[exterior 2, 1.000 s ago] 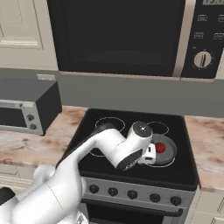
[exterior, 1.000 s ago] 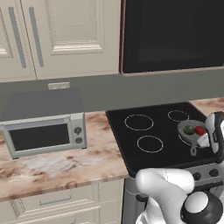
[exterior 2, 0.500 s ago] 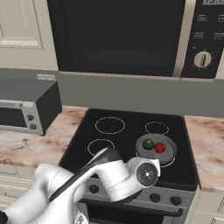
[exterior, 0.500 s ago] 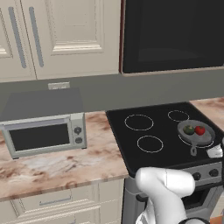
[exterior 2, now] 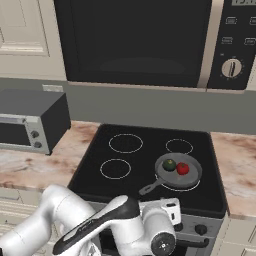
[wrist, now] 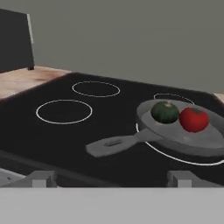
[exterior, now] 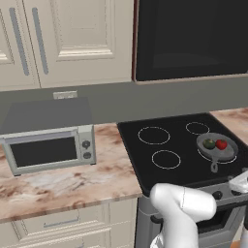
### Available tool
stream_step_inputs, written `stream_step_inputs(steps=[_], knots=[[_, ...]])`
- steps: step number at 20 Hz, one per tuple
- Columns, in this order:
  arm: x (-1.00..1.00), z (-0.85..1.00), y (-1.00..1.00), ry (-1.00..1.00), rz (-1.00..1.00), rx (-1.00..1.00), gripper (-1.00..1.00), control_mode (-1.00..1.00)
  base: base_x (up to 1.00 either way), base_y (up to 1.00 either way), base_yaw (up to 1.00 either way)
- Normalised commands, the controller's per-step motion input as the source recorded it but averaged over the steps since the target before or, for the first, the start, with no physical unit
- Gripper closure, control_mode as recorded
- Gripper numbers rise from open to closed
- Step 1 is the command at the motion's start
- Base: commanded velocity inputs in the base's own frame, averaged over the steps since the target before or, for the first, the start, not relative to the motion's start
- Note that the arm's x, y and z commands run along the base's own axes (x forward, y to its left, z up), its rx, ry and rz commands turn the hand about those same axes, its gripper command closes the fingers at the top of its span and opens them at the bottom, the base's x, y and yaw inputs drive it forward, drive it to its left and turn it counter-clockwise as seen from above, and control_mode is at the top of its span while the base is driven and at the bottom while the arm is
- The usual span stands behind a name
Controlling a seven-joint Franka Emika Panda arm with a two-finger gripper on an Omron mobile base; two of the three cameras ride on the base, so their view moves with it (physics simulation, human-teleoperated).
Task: Put the squash and tomato in the pan. Then turn on the front right burner and set the heat to medium.
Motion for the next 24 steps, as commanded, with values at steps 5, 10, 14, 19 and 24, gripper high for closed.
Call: stream_step_inputs(steps=[5,10,14,19,24], knots=[[-0.06,-0.25,0.00,-0.05,-0.05,0.02,-1.00,-1.00,0.00,0.00,0.00],[-0.16,-0.01,-0.08,0.00,-0.03,0.14,-1.00,-1.00,0.00,0.00,0.00],[-0.19,-0.12,-0.18,-0.02,0.00,0.21,-1.00,-1.00,0.00,0.00,0.00],[-0.23,-0.36,-0.09,-0.07,0.01,0.17,-1.00,-1.00,0.00,0.00,0.00],[-0.13,-0.28,-0.02,-0.13,0.00,0.09,-1.00,-1.00,0.00,0.00,0.00]])
